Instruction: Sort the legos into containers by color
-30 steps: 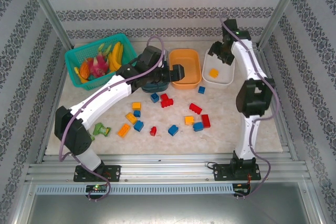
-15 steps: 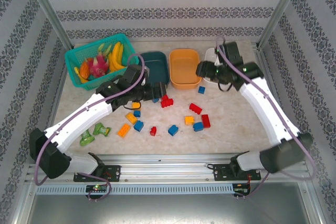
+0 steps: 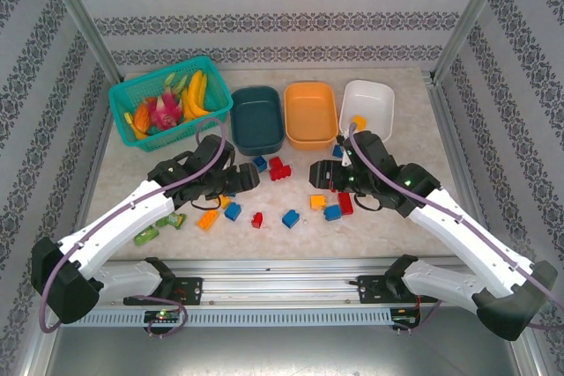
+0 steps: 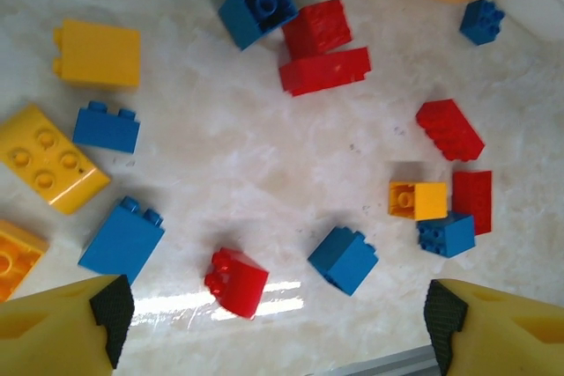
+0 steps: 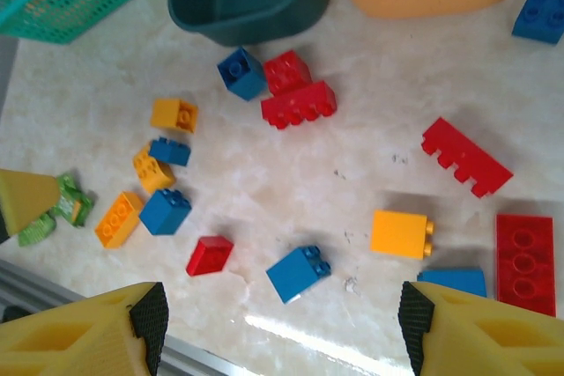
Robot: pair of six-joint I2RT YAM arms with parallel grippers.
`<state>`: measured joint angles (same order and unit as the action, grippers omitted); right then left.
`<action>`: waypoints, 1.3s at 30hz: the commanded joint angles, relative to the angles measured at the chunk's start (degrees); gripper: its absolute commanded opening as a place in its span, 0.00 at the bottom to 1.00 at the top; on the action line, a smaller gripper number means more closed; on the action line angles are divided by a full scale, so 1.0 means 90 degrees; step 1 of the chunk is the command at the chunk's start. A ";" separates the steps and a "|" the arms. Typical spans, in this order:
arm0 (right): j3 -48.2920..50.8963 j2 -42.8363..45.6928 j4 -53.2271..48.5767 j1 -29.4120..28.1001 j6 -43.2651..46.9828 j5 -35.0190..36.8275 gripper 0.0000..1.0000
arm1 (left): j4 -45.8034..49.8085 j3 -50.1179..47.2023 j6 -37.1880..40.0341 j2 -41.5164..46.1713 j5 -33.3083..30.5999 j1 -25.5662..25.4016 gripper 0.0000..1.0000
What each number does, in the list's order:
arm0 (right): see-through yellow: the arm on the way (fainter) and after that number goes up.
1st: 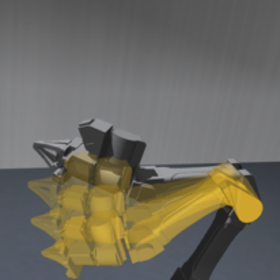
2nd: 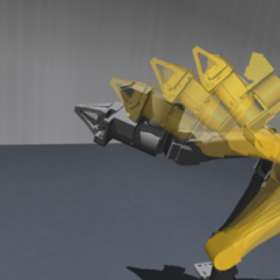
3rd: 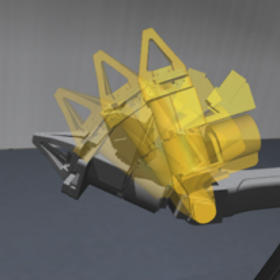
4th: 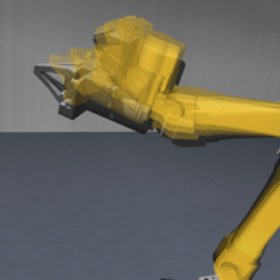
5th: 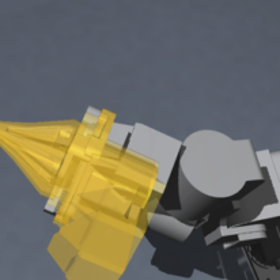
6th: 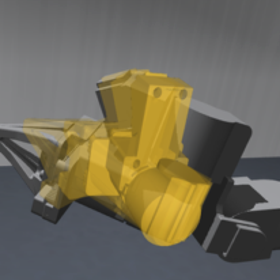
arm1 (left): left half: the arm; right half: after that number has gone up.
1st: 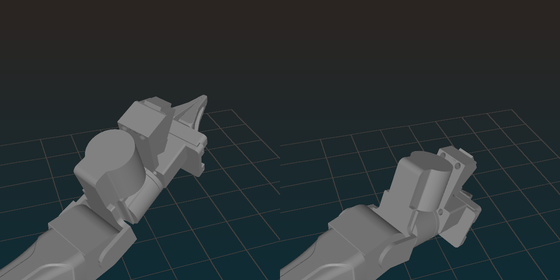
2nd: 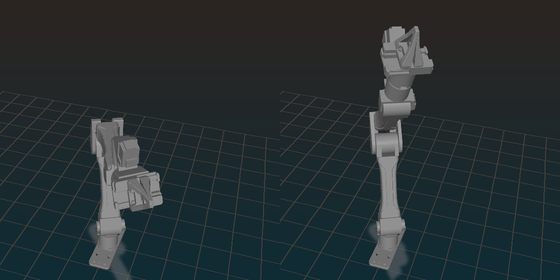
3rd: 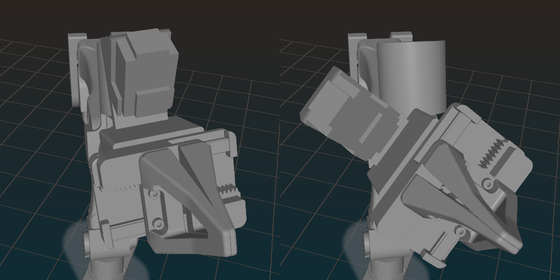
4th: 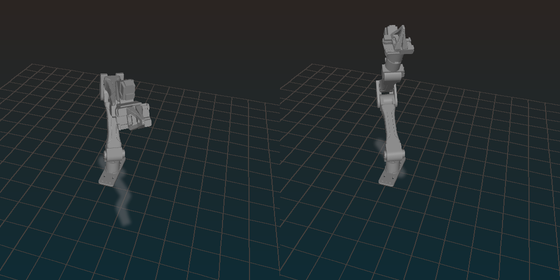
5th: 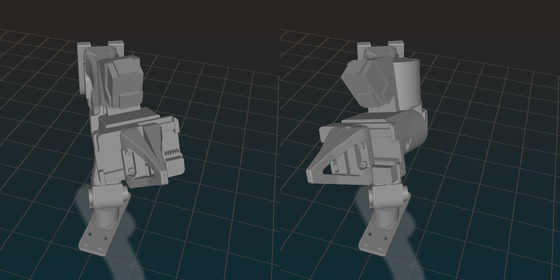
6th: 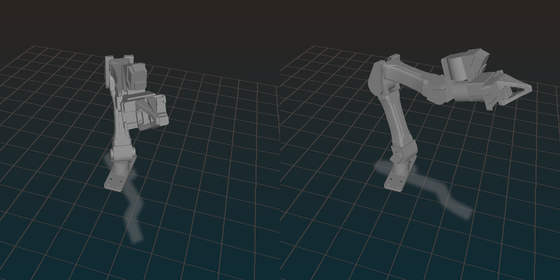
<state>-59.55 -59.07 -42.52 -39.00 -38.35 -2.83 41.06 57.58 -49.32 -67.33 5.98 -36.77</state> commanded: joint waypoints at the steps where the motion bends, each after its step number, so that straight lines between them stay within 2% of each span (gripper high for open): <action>1: 0.0315 0.0138 0.0085 -0.0122 -0.0173 0.0127 0.72 | 0.0311 -0.0319 0.0001 0.0041 0.0255 -0.0214 0.82; 7: 0.0957 0.0166 0.0440 -0.0191 -0.0054 -0.0593 0.70 | 0.0133 -0.0620 0.0609 -0.0543 0.0432 -0.0880 0.67; 13: 0.1401 0.0383 0.0698 -0.0265 -0.0053 -0.1070 0.70 | 0.0295 -0.0122 0.1034 -0.1658 0.0006 -0.1409 0.65; 25: 0.1562 0.0757 0.0585 -0.0245 -0.0251 -0.1091 0.70 | 0.0233 0.0266 0.1138 -0.3096 -0.0329 -0.1434 0.51; 29: 0.1549 0.0813 0.0547 -0.0232 -0.0244 -0.1080 0.70 | 0.0207 0.0328 0.1227 -0.3417 -0.0451 -0.1435 0.43; 32: 0.1513 0.0811 0.0516 -0.0225 -0.0232 -0.1081 0.70 | 0.0136 0.0404 0.1241 -0.3521 -0.0537 -0.1434 0.30; 35: 0.1410 0.0817 0.0451 -0.0218 -0.0231 -0.1055 0.69 | 0.0139 0.0518 0.1222 -0.3477 -0.0638 -0.1441 0.21; 39: 0.1073 0.0877 0.0283 -0.0207 -0.0177 -0.0856 0.68 | 0.0600 0.1040 0.1245 -0.3166 -0.0937 -0.1405 0.18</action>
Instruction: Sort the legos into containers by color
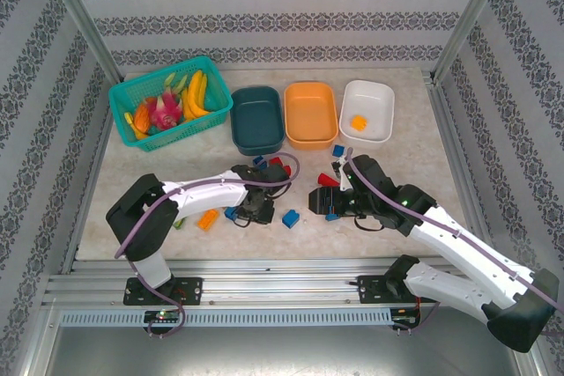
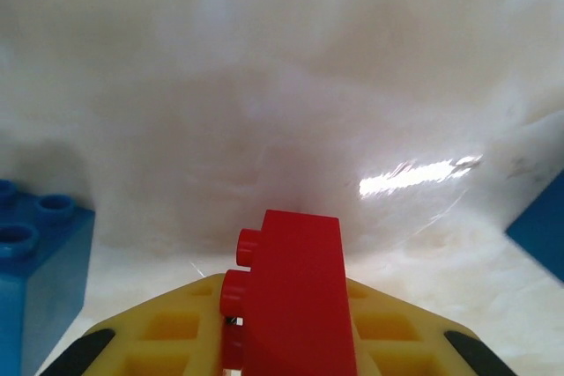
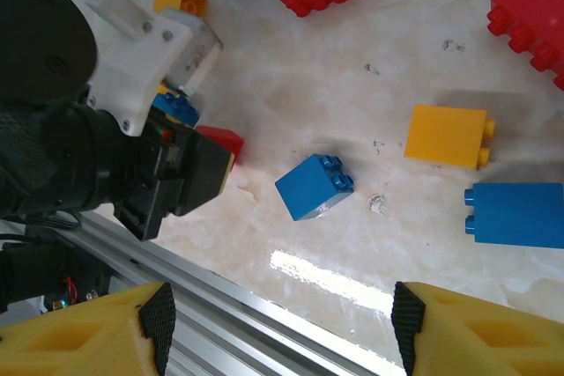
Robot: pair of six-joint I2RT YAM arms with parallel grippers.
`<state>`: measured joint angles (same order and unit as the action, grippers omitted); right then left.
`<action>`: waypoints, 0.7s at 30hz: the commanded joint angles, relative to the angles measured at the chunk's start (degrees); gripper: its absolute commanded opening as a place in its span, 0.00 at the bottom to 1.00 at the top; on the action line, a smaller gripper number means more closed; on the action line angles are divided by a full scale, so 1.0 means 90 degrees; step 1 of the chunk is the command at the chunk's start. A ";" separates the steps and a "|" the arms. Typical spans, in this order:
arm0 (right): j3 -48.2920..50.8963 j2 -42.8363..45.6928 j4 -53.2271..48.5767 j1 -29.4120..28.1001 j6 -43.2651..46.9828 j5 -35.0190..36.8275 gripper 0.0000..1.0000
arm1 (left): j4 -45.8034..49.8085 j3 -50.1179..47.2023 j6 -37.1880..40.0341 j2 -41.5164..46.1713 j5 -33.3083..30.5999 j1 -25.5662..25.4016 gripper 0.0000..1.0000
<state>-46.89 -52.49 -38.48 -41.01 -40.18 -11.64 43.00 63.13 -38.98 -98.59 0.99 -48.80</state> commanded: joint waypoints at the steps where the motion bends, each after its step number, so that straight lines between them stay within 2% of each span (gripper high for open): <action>1: -0.0449 0.0149 -0.0179 0.0044 0.0026 0.0200 0.68 | 0.0557 0.0649 0.0117 0.0404 -0.0428 -0.0008 0.17; 5: -0.1021 -0.0016 -0.0112 0.0107 0.0026 0.0569 0.68 | 0.0892 0.1637 0.0255 0.0472 -0.0151 0.0640 0.15; 9: -0.1545 -0.0410 0.0308 0.0236 -0.0022 0.0863 0.72 | 0.1017 0.2735 0.0540 -0.0068 0.0067 0.1437 0.15; 12: -0.1789 -0.0759 0.0967 0.0495 -0.0144 0.0967 0.76 | 0.1163 0.3775 0.0765 -0.0840 0.0133 0.1920 0.15; 18: -0.2083 -0.1551 0.1871 0.1357 -0.0742 0.0585 0.80 | 0.1408 0.5825 0.0962 -0.2664 0.0207 0.2544 0.16; 21: -0.2308 -0.1879 0.1829 0.1675 -0.0913 0.0455 0.82 | 0.1547 0.6704 0.0963 -0.3528 0.0255 0.2770 0.16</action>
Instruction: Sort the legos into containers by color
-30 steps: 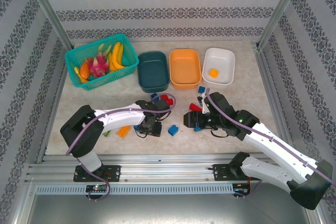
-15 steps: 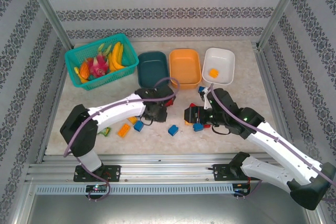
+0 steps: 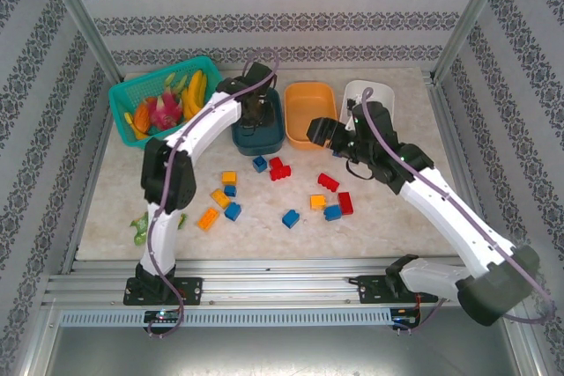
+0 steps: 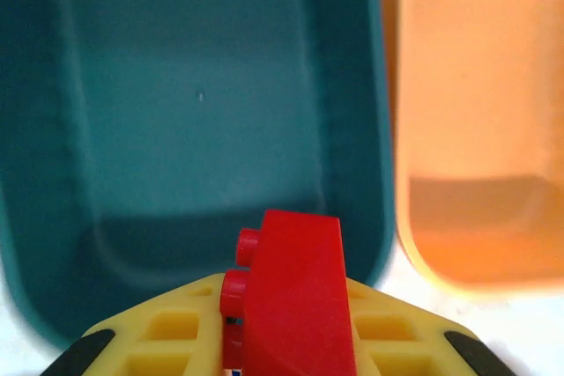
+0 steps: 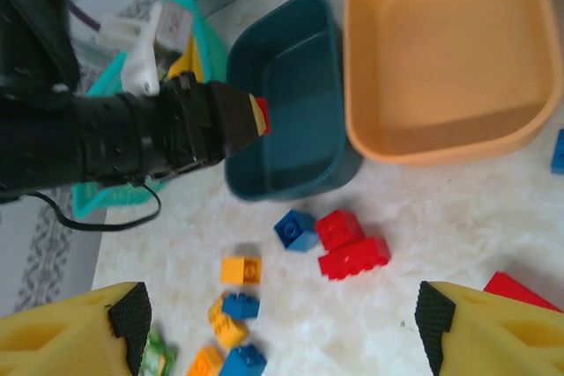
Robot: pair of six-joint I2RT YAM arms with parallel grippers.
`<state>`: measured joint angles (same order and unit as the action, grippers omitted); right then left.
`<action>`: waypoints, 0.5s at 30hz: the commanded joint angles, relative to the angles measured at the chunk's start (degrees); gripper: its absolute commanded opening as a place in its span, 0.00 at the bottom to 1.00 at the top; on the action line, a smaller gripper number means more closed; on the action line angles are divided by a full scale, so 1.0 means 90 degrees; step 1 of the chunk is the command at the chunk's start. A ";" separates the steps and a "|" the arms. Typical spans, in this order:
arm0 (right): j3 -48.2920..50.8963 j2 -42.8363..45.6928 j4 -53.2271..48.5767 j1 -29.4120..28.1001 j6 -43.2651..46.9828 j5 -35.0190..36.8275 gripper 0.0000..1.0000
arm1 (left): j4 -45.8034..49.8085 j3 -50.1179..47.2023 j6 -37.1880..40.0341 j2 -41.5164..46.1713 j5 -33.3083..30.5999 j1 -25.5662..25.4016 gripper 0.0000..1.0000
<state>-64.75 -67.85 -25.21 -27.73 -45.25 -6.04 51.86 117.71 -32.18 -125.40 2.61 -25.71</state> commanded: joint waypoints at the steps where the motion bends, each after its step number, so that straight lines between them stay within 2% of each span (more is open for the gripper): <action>1: -0.0407 -0.0292 0.0259 0.0285 -0.0365 -0.0217 0.83 | 0.0621 0.0885 0.0200 -0.0796 0.0110 0.0261 0.16; 5: -0.0486 -0.0466 0.0009 0.0573 -0.0434 -0.0459 0.85 | 0.0733 0.1711 0.0192 -0.1624 0.0275 0.0422 0.17; 9: -0.0355 -0.0403 -0.0331 0.0655 -0.0402 -0.0429 0.85 | 0.0695 0.1986 0.0153 -0.2016 0.0474 0.0505 0.21; 11: -0.0255 -0.0348 -0.0481 0.0653 -0.0392 -0.0395 0.85 | 0.0684 0.1981 0.0137 -0.2069 0.0542 0.0530 0.25; 15: -0.0113 -0.0246 -0.0705 0.0658 -0.0326 -0.0301 0.85 | 0.0720 0.2039 0.0167 -0.2040 0.0536 0.0551 0.40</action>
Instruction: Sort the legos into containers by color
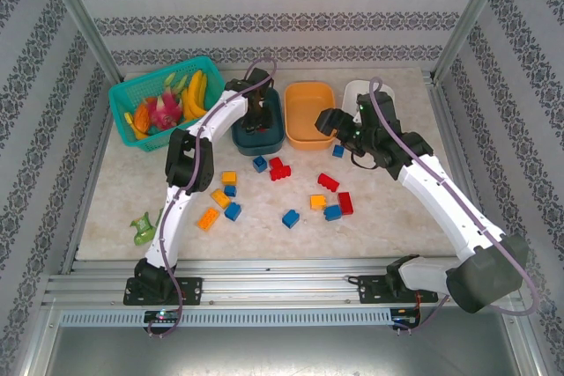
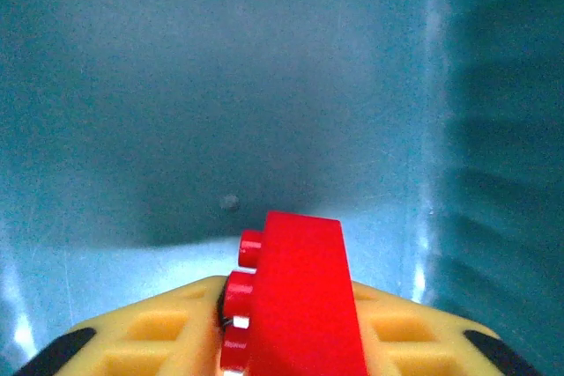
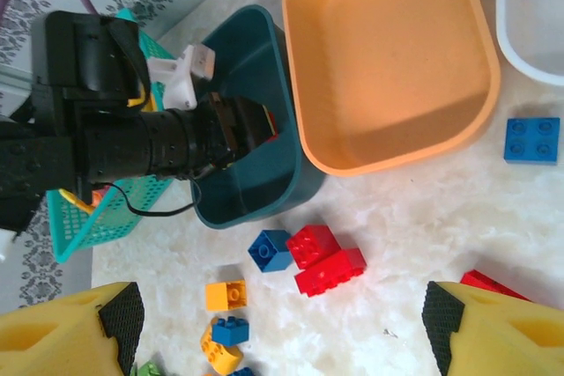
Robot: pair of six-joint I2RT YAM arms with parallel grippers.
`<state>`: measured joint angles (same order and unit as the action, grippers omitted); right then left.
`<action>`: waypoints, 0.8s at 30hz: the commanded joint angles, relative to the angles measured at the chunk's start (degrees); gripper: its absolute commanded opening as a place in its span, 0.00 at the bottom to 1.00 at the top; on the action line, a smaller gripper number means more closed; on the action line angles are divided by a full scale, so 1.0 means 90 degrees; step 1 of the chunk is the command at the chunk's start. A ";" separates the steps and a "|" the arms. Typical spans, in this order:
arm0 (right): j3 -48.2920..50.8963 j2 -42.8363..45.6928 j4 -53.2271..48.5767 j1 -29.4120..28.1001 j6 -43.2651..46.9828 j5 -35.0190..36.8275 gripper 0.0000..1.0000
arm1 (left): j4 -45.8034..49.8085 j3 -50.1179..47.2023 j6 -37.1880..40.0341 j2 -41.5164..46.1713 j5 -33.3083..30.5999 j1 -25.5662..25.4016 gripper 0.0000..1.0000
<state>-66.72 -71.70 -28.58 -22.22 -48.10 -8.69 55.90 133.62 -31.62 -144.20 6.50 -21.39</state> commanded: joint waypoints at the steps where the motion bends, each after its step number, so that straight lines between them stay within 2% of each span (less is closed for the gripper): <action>1: 0.0104 0.0188 -0.0395 0.0047 0.0025 0.0026 0.85 | 0.0281 0.0307 0.0113 0.0067 0.0099 0.0067 0.44; 4: 0.0053 0.0198 -0.0637 0.0049 0.0165 0.0138 0.85 | 0.0324 0.0420 0.0130 0.0207 0.0104 0.0070 0.51; 7: -0.0064 0.0228 -0.0946 0.0042 0.0317 0.0292 0.83 | 0.0334 0.0517 0.0081 0.0478 0.0120 0.0071 0.55; 14: -0.0269 0.0129 -0.2294 0.0024 0.0667 0.0814 0.78 | 0.0042 0.0132 -0.0246 0.1785 0.0401 0.0009 0.62; 18: -0.0010 -0.0048 -0.2880 0.0022 0.1070 0.0832 0.76 | -0.0802 -0.1305 -0.0475 0.3180 0.0666 -0.0015 0.67; 24: 0.0384 0.0161 -0.2902 -0.0031 0.1366 0.0771 0.75 | -0.1652 -0.3625 -0.0767 0.5217 0.0851 -0.0024 0.68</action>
<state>-64.51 -71.42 -52.16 -22.26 -38.57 -2.81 45.28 108.27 -36.10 -101.67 12.34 -21.37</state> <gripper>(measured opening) 0.748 0.674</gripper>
